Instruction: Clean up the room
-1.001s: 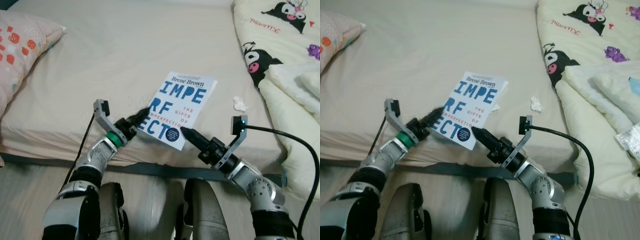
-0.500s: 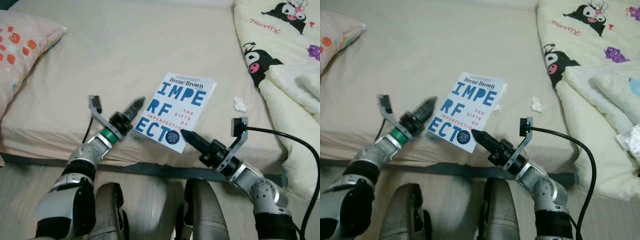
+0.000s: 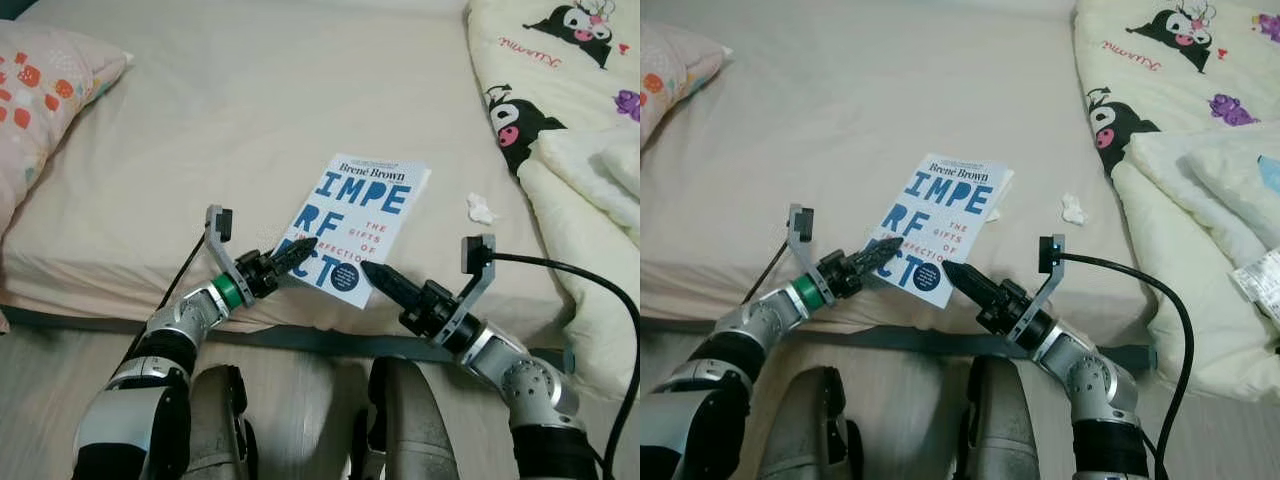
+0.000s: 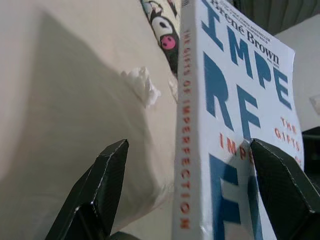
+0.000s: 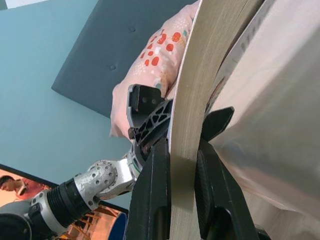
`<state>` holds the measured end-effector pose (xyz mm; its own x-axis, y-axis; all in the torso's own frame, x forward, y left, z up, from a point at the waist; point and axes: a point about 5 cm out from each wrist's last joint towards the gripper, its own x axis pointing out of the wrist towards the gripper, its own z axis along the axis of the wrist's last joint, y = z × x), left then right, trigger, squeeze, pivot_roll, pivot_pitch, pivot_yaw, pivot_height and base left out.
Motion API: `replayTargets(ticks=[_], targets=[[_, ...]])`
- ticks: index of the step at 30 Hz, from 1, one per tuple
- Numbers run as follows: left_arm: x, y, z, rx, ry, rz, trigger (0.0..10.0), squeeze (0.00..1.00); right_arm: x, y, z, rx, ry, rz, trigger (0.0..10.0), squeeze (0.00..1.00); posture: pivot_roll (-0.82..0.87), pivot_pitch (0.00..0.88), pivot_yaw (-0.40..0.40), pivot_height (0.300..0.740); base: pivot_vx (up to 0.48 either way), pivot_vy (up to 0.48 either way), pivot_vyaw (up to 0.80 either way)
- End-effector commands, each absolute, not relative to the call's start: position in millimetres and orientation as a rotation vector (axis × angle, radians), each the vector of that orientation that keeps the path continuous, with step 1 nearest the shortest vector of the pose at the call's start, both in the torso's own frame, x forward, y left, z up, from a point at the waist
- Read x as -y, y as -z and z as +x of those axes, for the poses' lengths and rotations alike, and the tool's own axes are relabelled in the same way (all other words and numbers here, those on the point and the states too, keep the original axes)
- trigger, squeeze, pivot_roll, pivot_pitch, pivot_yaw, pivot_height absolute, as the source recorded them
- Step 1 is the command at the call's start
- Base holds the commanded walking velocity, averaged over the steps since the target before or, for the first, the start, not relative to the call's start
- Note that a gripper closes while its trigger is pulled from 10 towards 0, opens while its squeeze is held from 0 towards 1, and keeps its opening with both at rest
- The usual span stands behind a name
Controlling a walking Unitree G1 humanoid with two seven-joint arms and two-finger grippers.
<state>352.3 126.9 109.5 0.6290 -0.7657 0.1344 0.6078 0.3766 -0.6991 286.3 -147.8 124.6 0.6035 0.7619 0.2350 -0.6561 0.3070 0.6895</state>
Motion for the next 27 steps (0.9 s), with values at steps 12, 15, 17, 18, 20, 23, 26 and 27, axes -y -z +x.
replayTargets(ticks=[12, 15, 17, 18, 20, 23, 26, 27], targets=[[-130.0, -103.5, 345.2, -0.249, 0.936, -0.883, 0.0, 0.00, 146.7, -126.5, 283.5, -0.131, -0.970, 0.847, 0.0, 0.00, -0.02, 0.181, 0.008, 0.595, 0.000, 0.000, 0.00], [-129.7, -103.2, 344.2, -0.252, 0.948, -0.892, 0.0, 0.00, 147.0, -126.6, 283.7, -0.131, -0.968, 0.847, 0.0, 0.00, -0.02, 0.182, 0.007, 0.595, 0.000, 0.000, 0.00], [-129.3, -103.1, 343.2, -0.254, 0.961, -0.905, 0.0, 0.00, 147.2, -126.6, 283.8, -0.131, -0.967, 0.848, 0.0, 0.00, -0.02, 0.182, 0.007, 0.595, 0.000, 0.000, 0.00], [-129.3, -103.1, 343.2, -0.254, 0.961, -0.905, 0.0, 0.00, 147.2, -126.6, 283.8, -0.131, -0.967, 0.848, 0.0, 0.00, -0.02, 0.182, 0.007, 0.595, 0.000, 0.000, 0.00], [-129.3, -104.4, 342.0, -0.250, 0.986, -0.941, 0.0, 0.00, 147.8, -126.5, 284.9, -0.131, -0.963, 0.847, 0.0, 0.00, -0.02, 0.182, 0.006, 0.595, 0.000, 0.000, 0.00], [-129.4, -105.1, 341.8, -0.250, 0.994, -0.949, 0.0, 0.00, 147.8, -126.6, 285.3, -0.132, -0.964, 0.846, 0.0, 0.00, -0.02, 0.181, 0.006, 0.595, 0.000, 0.000, 0.00], [-129.5, -105.6, 341.9, -0.249, 0.998, -0.955, 0.0, 0.00, 147.8, -126.2, 285.4, -0.134, -0.962, 0.843, 0.0, 0.00, -0.02, 0.181, 0.005, 0.595, 0.000, 0.000, 0.00], [-129.5, -105.6, 341.9, -0.249, 0.998, -0.955, 0.0, 0.00, 147.8, -126.2, 285.4, -0.134, -0.962, 0.843, 0.0, 0.00, -0.02, 0.181, 0.005, 0.595, 0.000, 0.000, 0.00]])
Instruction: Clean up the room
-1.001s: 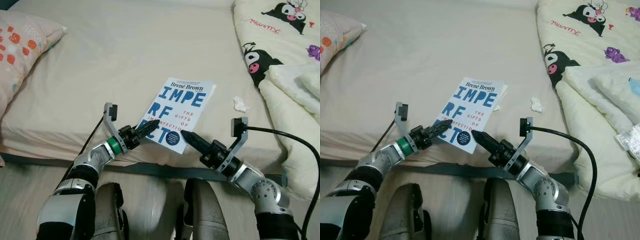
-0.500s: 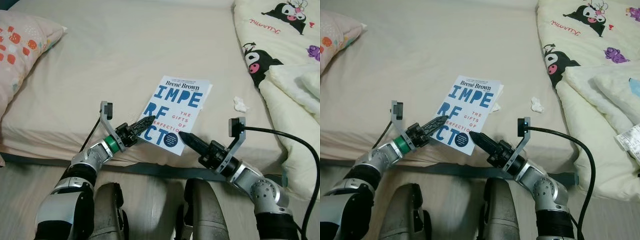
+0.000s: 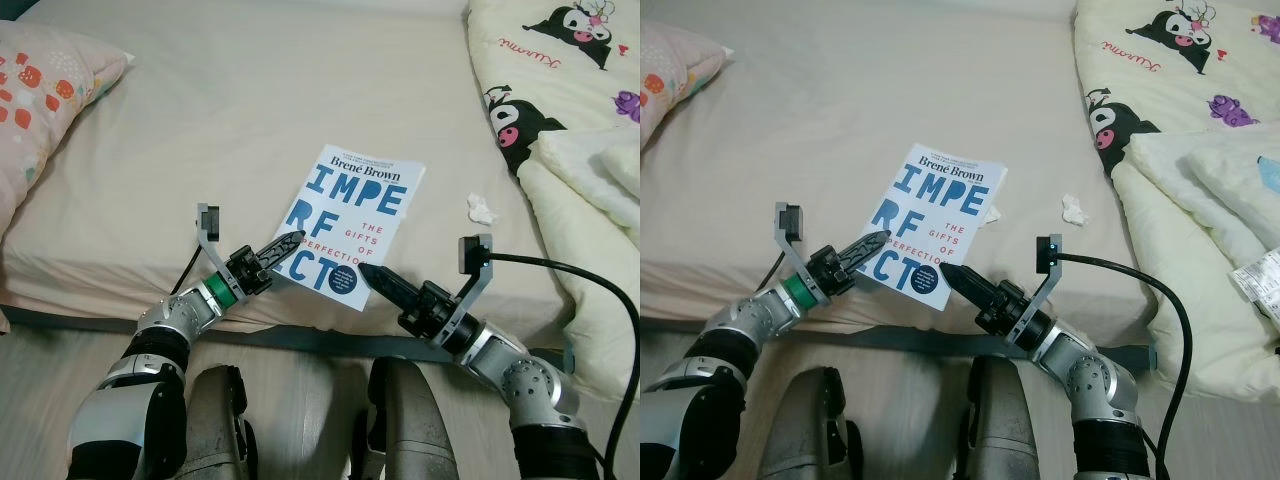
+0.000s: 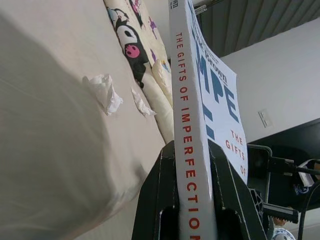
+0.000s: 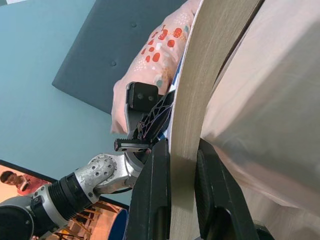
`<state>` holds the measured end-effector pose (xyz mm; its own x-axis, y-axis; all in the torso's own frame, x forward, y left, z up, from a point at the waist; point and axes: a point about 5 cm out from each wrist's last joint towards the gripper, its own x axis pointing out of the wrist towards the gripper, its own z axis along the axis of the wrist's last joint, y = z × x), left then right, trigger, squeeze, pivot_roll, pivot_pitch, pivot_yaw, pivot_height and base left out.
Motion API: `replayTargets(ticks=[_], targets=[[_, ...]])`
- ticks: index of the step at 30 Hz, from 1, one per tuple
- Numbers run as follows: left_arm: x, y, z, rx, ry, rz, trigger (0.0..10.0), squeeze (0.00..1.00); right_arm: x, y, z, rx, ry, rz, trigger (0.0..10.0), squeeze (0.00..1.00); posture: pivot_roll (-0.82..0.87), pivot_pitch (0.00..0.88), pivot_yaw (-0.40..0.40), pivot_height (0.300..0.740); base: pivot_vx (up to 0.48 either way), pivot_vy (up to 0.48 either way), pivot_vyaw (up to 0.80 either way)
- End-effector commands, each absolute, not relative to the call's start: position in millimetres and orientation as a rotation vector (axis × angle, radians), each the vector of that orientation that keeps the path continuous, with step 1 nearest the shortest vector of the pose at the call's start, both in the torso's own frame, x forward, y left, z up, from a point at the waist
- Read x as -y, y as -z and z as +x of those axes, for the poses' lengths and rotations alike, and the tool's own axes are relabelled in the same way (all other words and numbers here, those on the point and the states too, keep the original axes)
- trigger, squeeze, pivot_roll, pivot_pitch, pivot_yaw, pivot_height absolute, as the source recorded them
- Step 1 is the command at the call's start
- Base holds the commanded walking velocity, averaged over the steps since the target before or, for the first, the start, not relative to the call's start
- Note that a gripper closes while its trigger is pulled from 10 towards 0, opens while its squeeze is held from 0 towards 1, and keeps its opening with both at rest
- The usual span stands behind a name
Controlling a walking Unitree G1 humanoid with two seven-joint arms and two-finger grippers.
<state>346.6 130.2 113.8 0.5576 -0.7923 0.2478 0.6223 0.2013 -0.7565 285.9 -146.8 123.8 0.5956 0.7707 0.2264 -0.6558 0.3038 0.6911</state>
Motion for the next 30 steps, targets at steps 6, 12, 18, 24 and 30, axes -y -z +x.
replayTargets(ticks=[6, 12, 18, 24, 30], targets=[[-129, -108, 342, -0.239, 1.019, -0.982, 0.0, 0.00, 148, -126, 286, -0.138, -0.958, 0.834, 0.0, 0.00, -0.03, 0.179, 0.005, 0.595, 0.000, 0.000, 0.00], [-127, -110, 341, -0.233, 1.040, -0.999, 0.0, 0.00, 148, -125, 286, -0.142, -0.957, 0.833, 3.4, 1.00, -0.03, 0.178, 0.004, 0.595, 0.000, 0.000, 0.00], [-128, -114, 342, -0.208, 1.047, -1.030, 0.0, 0.00, 148, -122, 285, -0.159, -0.951, 0.848, 10.0, 1.00, -0.03, 0.176, 0.006, 0.595, 0.000, 0.000, 0.00], [-140, -120, 344, -0.163, 1.032, -1.058, 0.0, 0.00, 174, -97, 285, -0.205, -0.722, 0.797, 10.0, 1.00, -0.03, 0.172, 0.007, 0.595, 0.000, 0.000, 0.00], [-148, -121, 344, -0.130, 1.010, -1.093, 0.0, 0.00, 189, -89, 279, -0.200, -0.636, 0.802, 10.0, 1.00, -0.03, 0.166, 0.008, 0.595, 0.000, 0.000, 0.00]])
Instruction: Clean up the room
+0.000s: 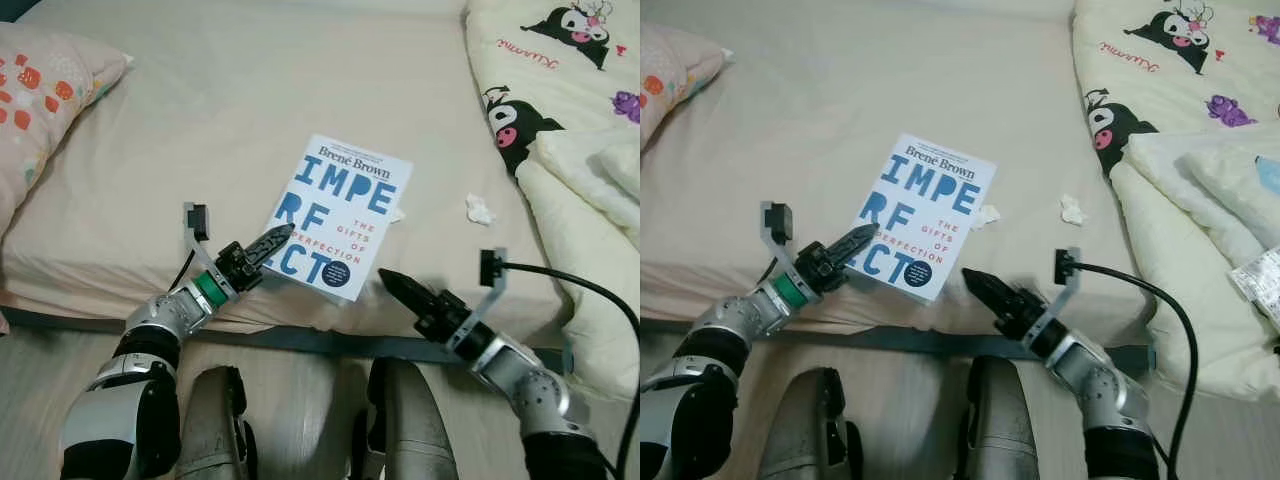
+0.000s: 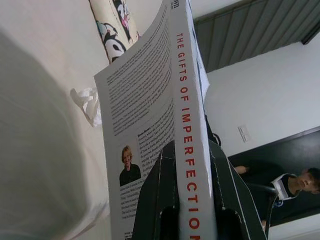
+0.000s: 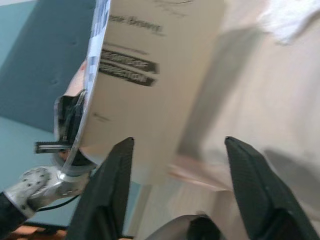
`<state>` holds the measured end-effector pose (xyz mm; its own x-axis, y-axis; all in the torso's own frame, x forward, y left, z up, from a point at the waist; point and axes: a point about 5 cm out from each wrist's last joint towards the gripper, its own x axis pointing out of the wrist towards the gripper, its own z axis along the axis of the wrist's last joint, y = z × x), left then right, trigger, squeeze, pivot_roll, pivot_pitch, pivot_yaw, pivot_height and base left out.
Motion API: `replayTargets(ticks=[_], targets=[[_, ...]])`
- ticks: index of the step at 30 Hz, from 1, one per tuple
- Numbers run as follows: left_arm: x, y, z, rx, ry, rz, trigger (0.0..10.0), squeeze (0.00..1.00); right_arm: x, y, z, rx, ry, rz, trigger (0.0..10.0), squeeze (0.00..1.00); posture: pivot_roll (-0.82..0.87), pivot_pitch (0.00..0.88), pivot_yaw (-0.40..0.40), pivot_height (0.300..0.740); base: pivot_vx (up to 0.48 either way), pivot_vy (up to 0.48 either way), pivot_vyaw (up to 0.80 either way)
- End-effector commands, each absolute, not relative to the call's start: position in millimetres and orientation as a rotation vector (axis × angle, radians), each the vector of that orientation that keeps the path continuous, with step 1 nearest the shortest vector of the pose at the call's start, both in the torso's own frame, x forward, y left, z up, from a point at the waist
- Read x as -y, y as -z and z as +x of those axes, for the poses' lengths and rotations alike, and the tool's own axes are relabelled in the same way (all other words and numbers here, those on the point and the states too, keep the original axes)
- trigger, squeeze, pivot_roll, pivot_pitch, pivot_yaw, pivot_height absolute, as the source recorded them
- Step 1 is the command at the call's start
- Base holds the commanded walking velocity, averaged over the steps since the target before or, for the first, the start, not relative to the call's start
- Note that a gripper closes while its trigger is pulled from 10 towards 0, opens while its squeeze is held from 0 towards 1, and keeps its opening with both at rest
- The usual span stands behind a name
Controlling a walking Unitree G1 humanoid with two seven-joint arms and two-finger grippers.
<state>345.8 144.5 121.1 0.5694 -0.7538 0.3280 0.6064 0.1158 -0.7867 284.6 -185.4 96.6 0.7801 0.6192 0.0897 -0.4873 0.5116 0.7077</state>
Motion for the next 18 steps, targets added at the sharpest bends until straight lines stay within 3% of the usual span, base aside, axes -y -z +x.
replayTargets(ticks=[1, 8, 9, 12, 13, 14, 18], targets=[[-149, -122, 344, -0.121, 1.003, -1.100, 0.0, 0.00, 189, -89, 278, -0.198, -0.634, 0.804, 10.0, 1.00, -0.03, 0.166, 0.007, 0.595, 0.000, 0.000, 0.00], [-158, -128, 348, -0.006, 0.919, -1.081, 0.0, 0.00, 192, -91, 280, -0.136, -0.529, 0.703, 10.0, 1.00, -0.03, 0.159, 0.018, 0.595, 0.000, 0.000, 0.00], [-162, -131, 351, 0.049, 0.837, -1.026, 0.0, 0.00, 193, -93, 283, -0.103, -0.466, 0.643, 10.0, 0.00, -0.03, 0.157, 0.023, 0.595, 0.000, 0.000, 0.00], [-169, -137, 356, 0.140, 0.586, -0.858, 0.0, 0.00, 189, -97, 291, -0.051, -0.376, 0.506, 10.0, 0.00, -0.02, 0.157, 0.025, 0.595, 0.000, 0.000, 0.00], [-172, -139, 356, 0.168, 0.458, -0.781, 8.5, 0.00, 185, -99, 293, -0.040, -0.364, 0.450, 10.0, 0.00, -0.02, 0.155, 0.021, 0.595, 0.000, 0.000, 0.00], [-175, -140, 355, 0.191, 0.362, -0.743, 10.0, 0.00, 179, -100, 295, -0.029, -0.363, 0.390, 10.0, 0.00, -0.02, 0.153, 0.019, 0.595, 0.000, 0.000, 0.00], [-179, -141, 354, 0.205, 0.281, -0.731, 10.0, 0.00, 174, -101, 296, -0.024, -0.374, 0.354, 10.0, 0.00, -0.02, 0.150, 0.012, 0.595, 0.000, 0.000, 0.00]])
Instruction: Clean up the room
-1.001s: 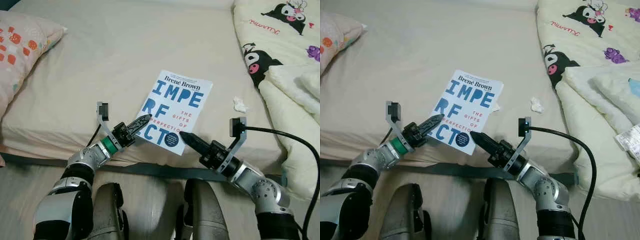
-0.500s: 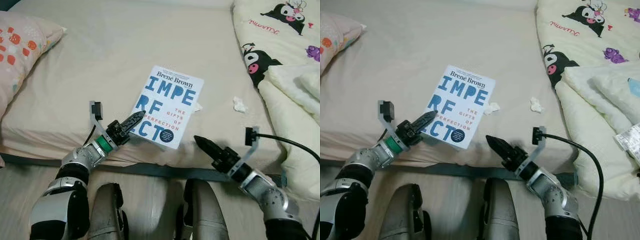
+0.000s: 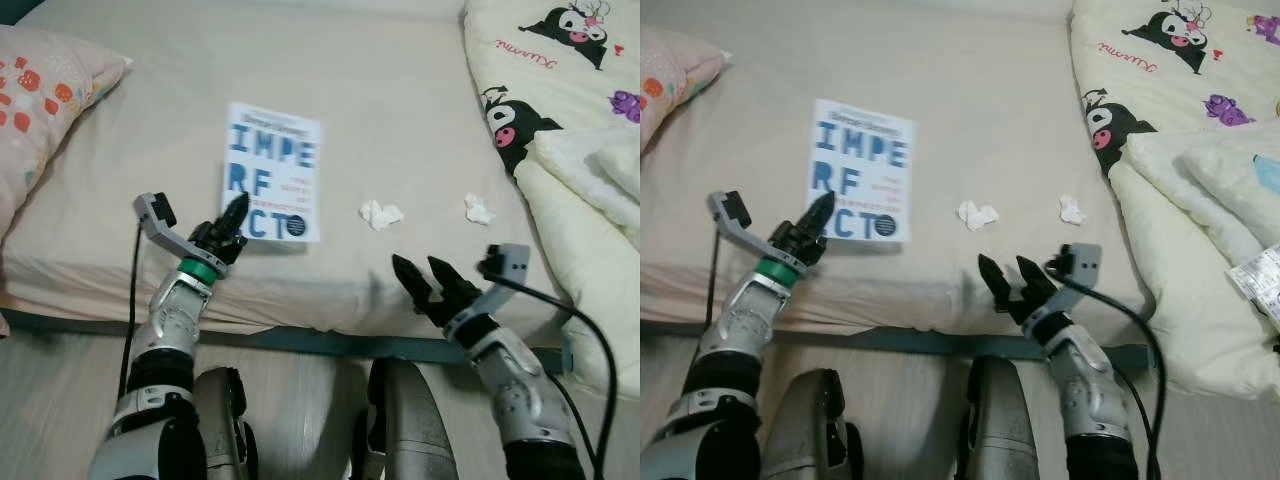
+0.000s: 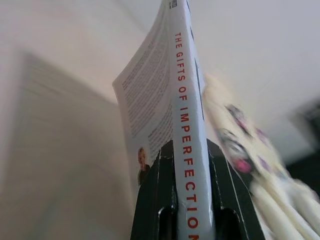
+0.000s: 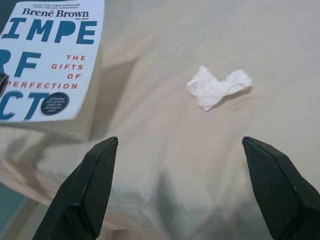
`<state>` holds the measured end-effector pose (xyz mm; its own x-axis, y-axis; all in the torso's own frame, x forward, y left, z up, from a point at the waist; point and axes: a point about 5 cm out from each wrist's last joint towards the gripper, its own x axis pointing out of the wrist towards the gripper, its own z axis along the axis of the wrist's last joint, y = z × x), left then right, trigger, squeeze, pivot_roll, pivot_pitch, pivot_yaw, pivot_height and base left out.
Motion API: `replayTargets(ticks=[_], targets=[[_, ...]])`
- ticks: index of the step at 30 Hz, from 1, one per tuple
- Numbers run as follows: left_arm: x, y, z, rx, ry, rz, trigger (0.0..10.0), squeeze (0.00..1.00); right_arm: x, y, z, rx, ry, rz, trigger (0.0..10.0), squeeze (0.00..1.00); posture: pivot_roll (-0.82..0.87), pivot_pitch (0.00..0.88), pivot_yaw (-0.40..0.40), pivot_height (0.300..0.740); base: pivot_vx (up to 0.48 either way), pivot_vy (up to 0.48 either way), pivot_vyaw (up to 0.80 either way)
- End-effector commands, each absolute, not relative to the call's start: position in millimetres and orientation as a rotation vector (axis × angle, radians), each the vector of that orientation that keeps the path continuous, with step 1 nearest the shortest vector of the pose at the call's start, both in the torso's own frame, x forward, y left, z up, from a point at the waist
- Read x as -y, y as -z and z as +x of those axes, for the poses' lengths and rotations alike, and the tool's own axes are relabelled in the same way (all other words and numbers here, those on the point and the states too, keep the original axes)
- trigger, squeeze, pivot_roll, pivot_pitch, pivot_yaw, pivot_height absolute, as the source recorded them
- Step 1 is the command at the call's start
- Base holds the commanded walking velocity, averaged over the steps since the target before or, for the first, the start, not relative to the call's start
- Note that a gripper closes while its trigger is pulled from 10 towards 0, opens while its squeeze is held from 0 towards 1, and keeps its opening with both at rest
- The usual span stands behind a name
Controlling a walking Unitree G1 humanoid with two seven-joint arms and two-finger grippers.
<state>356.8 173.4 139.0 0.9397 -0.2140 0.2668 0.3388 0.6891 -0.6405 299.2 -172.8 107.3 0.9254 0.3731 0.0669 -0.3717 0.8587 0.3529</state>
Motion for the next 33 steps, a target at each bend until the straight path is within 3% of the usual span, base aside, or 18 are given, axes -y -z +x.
replayTargets(ticks=[1, 4, 9, 15, 17, 27, 33], targets=[[-184, -141, 351, 0.221, 0.195, -0.692, 10.0, 0.00, 165, -104, 297, -0.009, -0.404, 0.321, 10.0, 0.00, -0.02, 0.146, 0.008, 0.595, 0.000, 0.000, 0.00], [-191, -134, 343, 0.200, 0.061, -0.591, 10.0, 0.00, 147, -110, 299, 0.023, -0.440, 0.234, 10.0, 0.00, -0.01, 0.134, -0.009, 0.595, 0.000, 0.000, 0.00], [-190, -121, 331, 0.138, -0.016, -0.498, 10.0, 0.00, 134, -106, 301, 0.032, -0.440, 0.116, 10.0, 0.00, -0.01, 0.127, -0.017, 0.595, 0.000, 0.000, 0.00], [-179, -121, 327, 0.132, 0.009, -0.416, 10.0, 0.00, 129, -97, 301, 0.025, -0.409, 0.036, 10.0, 0.00, -0.02, 0.123, -0.025, 0.595, 0.000, 0.000, 0.00], [-164, -125, 325, 0.155, 0.074, -0.269, 10.0, 0.00, 130, -91, 300, 0.045, -0.357, -0.013, 10.0, 0.00, -0.01, 0.113, -0.027, 0.595, 0.000, 0.000, 0.00], [-156, -133, 325, 0.206, 0.036, -0.156, 10.0, 0.00, 142, -86, 300, 0.063, -0.261, 0.004, 10.0, 0.00, -0.02, 0.116, -0.015, 0.595, 0.000, 0.000, 0.00], [-150, -136, 330, 0.175, 0.040, -0.230, 10.0, 0.00, 142, -83, 302, 0.055, -0.242, 0.025, 10.0, 0.00, -0.01, 0.124, -0.003, 0.595, 0.000, 0.000, 0.00]])
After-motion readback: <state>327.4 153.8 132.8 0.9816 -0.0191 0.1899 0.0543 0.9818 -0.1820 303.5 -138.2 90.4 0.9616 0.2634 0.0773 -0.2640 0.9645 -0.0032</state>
